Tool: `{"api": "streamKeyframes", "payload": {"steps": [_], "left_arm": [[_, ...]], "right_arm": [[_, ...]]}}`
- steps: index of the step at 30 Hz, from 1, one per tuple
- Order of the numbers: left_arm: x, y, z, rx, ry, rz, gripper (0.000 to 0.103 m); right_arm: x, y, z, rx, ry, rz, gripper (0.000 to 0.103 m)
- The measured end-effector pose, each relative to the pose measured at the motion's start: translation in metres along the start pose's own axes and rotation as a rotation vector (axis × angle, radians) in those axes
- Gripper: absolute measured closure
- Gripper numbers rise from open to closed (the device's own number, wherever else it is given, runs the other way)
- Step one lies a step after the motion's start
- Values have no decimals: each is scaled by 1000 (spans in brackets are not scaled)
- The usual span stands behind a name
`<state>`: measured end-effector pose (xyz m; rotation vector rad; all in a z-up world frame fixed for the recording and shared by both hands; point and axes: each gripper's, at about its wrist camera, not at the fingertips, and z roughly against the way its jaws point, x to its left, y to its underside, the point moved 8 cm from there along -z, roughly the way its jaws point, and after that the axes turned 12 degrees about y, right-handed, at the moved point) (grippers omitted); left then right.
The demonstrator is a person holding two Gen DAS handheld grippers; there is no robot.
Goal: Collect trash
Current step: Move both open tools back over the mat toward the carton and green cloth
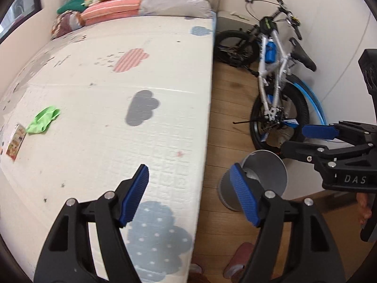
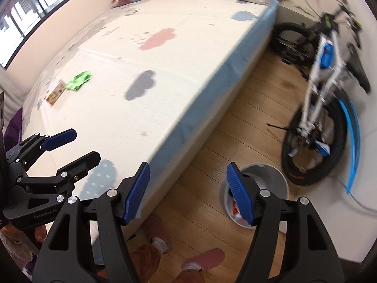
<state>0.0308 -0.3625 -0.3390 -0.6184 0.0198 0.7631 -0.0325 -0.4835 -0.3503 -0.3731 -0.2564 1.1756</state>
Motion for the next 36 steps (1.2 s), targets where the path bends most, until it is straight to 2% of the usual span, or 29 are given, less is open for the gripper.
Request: {"api": "streamKeyframes", "payload": {"steps": [12, 18, 26, 33, 36], "left_arm": [[189, 8, 104, -127, -226, 236, 31], [261, 13, 155, -178, -329, 305, 31], [330, 7, 203, -236, -430, 333, 31], [380, -7, 214, -267, -454, 361, 30], [404, -15, 210, -272, -462, 365, 26]], "right_arm": [[209, -89, 5, -82, -148, 283, 38], [300, -122, 15, -119, -195, 404, 38], [387, -161, 34, -172, -251, 528, 38], [441, -192, 27, -187, -279, 606, 38], [461, -206, 13, -191, -292, 633, 38]]}}
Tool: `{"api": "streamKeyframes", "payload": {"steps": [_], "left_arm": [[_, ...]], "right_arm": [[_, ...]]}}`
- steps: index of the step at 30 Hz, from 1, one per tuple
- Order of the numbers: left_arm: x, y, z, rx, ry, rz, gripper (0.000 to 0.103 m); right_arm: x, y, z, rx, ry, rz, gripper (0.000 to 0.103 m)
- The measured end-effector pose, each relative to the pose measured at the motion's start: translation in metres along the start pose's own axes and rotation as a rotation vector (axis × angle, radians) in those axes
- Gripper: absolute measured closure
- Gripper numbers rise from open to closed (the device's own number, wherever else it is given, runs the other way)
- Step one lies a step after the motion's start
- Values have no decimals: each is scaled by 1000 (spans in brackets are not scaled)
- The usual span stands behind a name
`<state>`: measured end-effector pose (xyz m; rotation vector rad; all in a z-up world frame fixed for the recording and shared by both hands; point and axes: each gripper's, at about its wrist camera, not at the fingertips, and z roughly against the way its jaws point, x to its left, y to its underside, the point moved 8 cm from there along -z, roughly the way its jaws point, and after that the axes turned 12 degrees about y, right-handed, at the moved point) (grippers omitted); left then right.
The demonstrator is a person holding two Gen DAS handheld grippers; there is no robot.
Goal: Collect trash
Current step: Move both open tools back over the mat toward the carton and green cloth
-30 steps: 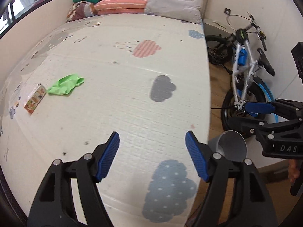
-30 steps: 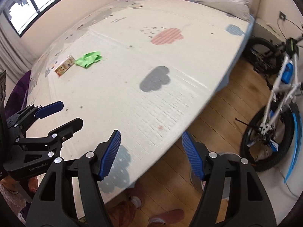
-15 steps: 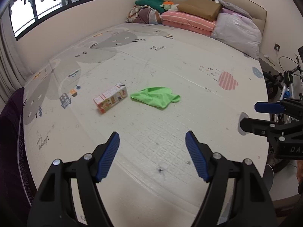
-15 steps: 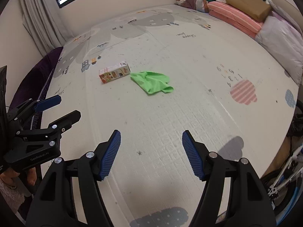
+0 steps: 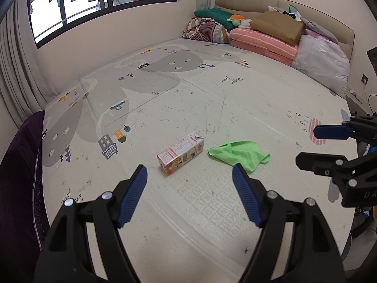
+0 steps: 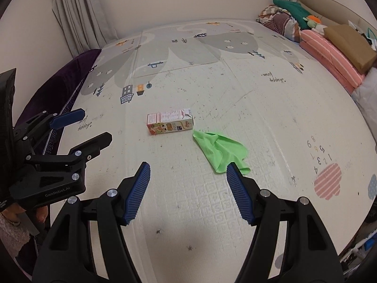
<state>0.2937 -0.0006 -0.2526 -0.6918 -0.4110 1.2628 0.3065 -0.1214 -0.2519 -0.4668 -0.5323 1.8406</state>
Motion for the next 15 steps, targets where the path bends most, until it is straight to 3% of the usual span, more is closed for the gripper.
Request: {"api": "streamKeyframes", "payload": {"steps": [15], "left_arm": [[56, 9, -124, 92, -21, 30, 26]], "right_arm": [[3, -32, -140, 64, -42, 91, 38]]}}
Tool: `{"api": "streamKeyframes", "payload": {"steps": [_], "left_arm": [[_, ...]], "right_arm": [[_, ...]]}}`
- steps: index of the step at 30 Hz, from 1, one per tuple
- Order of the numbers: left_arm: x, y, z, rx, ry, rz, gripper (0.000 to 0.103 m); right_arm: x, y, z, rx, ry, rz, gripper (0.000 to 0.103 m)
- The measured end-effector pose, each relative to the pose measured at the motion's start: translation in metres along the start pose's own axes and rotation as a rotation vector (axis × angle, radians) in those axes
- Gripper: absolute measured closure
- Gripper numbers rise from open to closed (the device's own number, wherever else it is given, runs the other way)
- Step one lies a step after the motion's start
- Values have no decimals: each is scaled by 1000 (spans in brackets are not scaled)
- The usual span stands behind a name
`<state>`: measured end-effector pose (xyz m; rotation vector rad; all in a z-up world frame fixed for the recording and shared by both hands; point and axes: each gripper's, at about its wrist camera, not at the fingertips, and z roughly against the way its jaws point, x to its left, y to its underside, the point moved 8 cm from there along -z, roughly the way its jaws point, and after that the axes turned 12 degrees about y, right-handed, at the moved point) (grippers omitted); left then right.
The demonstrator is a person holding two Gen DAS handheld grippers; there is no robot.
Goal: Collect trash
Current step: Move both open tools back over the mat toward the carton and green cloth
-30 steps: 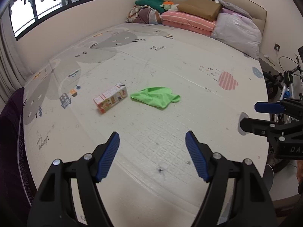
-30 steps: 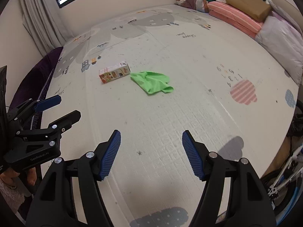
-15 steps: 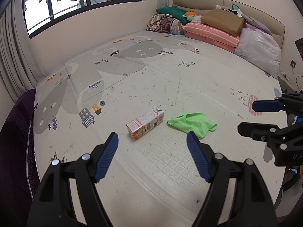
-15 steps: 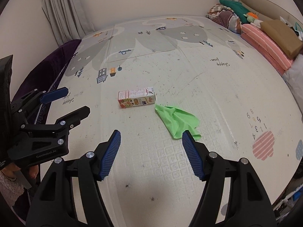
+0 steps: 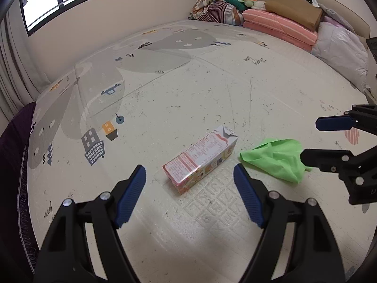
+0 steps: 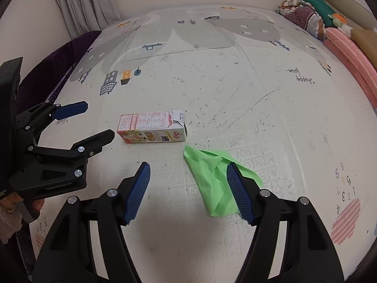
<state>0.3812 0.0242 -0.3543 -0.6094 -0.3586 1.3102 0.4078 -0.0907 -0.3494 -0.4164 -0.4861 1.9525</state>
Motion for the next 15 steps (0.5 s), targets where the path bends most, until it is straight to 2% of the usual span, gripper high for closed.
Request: {"api": "streamKeyframes", "payload": {"steps": [6, 15], "left_arm": [[4, 7, -27, 32, 9, 15, 26], [16, 0, -57, 58, -16, -20, 26]], "right_arm": [[4, -2, -31, 22, -25, 15, 38], [1, 6, -56, 60, -40, 16, 38]]}}
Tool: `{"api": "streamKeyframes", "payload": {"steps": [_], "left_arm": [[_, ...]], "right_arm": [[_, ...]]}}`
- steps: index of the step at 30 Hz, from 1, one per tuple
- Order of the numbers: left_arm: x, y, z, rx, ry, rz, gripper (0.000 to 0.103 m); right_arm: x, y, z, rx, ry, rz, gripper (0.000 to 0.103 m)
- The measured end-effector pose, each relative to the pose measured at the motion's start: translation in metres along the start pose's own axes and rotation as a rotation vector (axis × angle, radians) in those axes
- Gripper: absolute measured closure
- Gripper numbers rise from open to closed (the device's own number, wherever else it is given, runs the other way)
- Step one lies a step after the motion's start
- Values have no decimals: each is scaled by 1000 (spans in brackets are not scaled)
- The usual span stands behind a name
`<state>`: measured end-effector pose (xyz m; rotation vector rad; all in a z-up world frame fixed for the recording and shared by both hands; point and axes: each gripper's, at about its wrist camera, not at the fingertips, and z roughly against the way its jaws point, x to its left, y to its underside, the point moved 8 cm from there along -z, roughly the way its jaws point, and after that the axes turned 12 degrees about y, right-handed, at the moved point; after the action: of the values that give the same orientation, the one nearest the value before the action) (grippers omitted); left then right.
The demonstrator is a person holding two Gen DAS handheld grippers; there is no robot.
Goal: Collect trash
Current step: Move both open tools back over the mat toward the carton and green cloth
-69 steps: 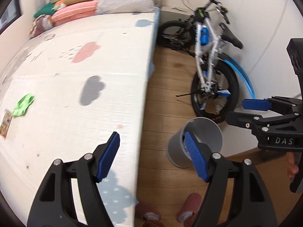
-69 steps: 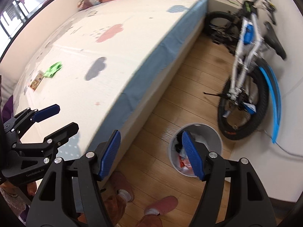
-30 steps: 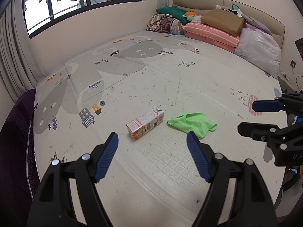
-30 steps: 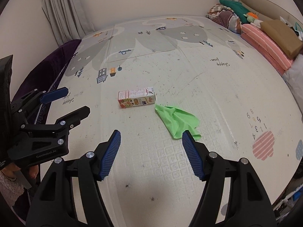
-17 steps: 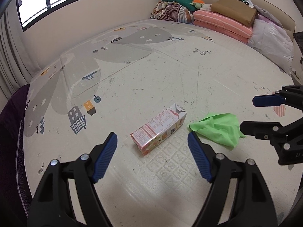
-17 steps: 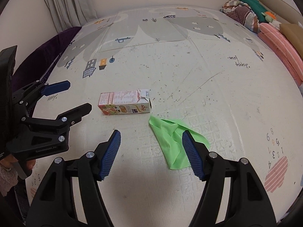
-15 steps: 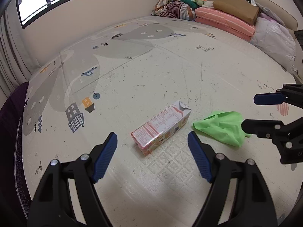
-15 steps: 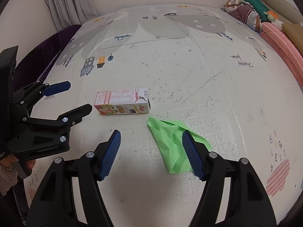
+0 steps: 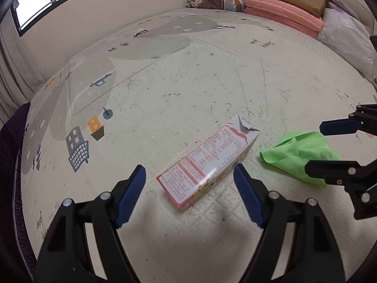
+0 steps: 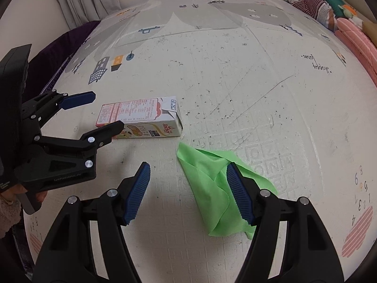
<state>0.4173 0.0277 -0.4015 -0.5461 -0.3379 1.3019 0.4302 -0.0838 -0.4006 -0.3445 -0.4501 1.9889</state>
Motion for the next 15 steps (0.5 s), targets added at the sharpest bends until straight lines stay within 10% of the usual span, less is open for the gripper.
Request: {"api": "streamKeyframes", "payload": {"steps": [15], "left_arm": [[-5, 8, -31, 35, 105, 36, 26]], "right_arm": [[-8, 10, -24, 36, 8, -1, 38]]}}
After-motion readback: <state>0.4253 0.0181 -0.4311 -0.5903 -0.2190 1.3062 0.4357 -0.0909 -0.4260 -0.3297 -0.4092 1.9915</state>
